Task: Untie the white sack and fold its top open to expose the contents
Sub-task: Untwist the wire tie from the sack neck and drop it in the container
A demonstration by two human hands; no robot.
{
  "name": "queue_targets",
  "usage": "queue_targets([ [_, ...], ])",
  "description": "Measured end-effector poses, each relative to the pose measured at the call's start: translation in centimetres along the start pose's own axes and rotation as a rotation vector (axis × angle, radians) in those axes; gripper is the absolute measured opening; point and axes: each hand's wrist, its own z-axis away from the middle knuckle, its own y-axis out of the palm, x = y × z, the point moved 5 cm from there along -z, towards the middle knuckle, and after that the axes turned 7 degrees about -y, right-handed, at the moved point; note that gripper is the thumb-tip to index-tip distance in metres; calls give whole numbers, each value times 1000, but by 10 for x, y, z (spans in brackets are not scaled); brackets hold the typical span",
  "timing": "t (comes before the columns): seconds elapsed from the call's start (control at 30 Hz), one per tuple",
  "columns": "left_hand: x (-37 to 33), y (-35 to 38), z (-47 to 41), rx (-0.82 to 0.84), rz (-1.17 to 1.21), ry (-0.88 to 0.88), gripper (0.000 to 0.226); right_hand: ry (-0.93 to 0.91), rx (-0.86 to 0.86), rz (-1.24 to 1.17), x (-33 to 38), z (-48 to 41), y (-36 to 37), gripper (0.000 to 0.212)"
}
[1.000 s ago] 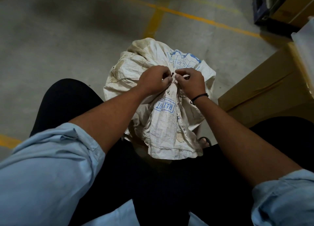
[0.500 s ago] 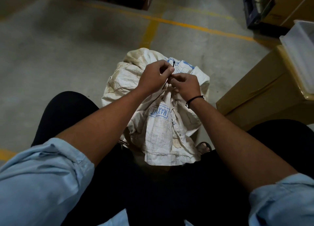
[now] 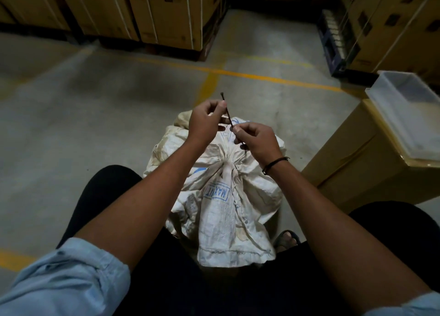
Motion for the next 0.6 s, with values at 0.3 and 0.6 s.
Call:
queue_targets([
  [0.3, -6, 9, -7, -106, 184, -162, 22, 101, 87, -1, 20, 20, -32, 11],
  [0.6, -35, 38, -29, -168, 334, -215, 14, -10, 61, 218, 61, 46, -88, 5],
])
